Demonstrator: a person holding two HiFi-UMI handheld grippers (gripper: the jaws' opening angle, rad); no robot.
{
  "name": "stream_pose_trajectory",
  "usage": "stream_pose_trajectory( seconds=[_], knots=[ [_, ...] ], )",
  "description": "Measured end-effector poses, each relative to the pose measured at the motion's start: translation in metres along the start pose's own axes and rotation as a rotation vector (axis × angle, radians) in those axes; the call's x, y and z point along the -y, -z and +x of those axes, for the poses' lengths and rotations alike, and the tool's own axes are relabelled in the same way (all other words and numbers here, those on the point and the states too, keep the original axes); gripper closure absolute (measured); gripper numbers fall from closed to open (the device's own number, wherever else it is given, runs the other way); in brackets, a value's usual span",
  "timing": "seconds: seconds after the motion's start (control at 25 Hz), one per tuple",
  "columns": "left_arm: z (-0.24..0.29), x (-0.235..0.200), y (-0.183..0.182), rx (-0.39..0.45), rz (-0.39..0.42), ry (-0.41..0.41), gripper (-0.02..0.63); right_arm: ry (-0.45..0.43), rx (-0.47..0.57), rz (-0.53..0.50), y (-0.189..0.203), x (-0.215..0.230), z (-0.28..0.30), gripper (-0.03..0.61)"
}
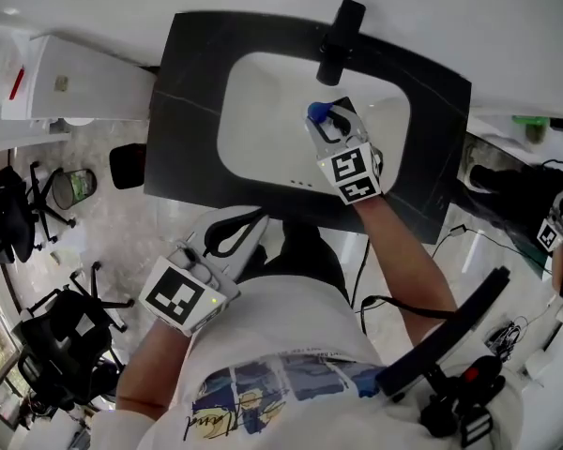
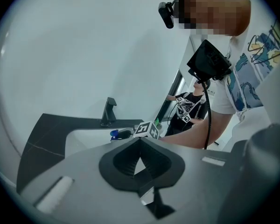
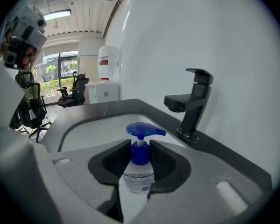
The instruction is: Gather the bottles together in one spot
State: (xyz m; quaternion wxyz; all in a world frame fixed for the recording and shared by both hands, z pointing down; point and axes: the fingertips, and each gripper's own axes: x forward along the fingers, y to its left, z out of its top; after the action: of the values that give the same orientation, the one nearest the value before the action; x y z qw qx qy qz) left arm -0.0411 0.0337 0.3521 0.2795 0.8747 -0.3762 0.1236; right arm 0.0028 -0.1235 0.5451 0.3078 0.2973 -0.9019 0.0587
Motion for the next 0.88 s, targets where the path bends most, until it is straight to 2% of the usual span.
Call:
stream_pose_trajectory(
  seconds=[0.36,0.56,0.88],
  knots=[
    [0.005,0.027,-0.013,-0.011,0.061,0.111,0.611,0.116,0.062,0.098,-0.021,0.018,-0.062,0.458],
    [0.01,0.028,-0.014,-0.021,0.09,0.14,0.611,0.233,0.123,0.166,-0.037,0.056,-0.084,0.457],
    [0.014,0.023,-0.023,-0.021,0.102,0.136,0.611,0.408,0.222,0.247,-0.063,0.125,-0.097,0.458]
  ],
)
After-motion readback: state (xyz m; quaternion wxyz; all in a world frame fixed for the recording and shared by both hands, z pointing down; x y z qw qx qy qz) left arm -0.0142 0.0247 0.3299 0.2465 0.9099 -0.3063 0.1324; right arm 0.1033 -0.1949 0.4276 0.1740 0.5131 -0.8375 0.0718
